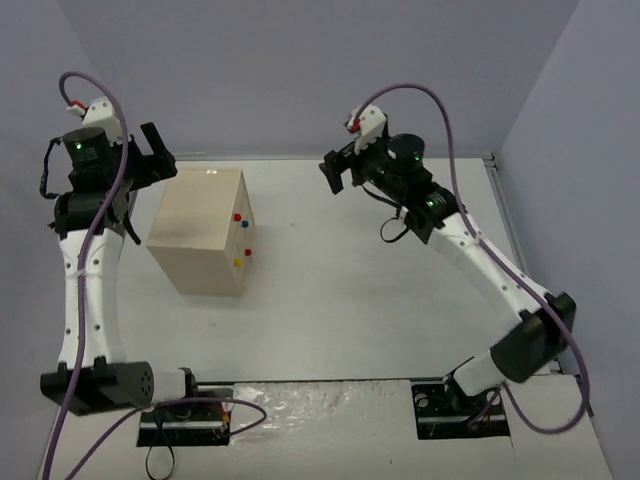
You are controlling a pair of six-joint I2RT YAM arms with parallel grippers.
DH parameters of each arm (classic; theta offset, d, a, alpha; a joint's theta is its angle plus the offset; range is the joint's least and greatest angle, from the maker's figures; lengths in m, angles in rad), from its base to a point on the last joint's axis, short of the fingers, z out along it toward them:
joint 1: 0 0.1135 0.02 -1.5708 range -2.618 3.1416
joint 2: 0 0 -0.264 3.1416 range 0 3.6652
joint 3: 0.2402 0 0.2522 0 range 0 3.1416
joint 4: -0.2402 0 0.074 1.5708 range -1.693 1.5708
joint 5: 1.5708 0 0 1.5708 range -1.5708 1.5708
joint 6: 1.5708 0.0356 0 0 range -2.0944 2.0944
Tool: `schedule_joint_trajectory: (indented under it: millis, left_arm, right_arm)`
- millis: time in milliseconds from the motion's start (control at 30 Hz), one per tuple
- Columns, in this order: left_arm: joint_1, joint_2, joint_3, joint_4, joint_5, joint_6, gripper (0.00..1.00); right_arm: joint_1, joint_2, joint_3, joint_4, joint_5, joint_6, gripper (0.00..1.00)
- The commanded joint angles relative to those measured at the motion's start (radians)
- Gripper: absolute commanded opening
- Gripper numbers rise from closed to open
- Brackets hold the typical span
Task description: Organize the makeup
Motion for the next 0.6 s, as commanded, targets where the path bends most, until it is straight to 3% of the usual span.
schedule_joint_trajectory:
  millis: [0, 233, 433, 567]
  left_arm:
    - [-0.004, -0.181, -0.003, -0.028, -0.090, 0.068, 0.97]
    - [-0.016, -0.434, -0.131, -0.126, -0.132, 0.078, 0.97]
    - [-0.132, -0.552, -0.197, -0.233, -0.268, 0.087, 0.97]
    - [-0.199, -0.615, -0.201, -0.277, -0.319, 0.091, 0.97]
  right_arm:
    - [0.020, -0.252, -0.135, -0.016, 0.383, 0.046, 1.00]
    - [0.020, -0.611, -0.318, -0.108, 0.766, 0.121, 1.00]
    - [0.023, -0.794, -0.397, -0.153, 0.841, 0.121, 1.00]
    - [0.025, -0.877, -0.442, -0.176, 0.743, 0.090, 1.00]
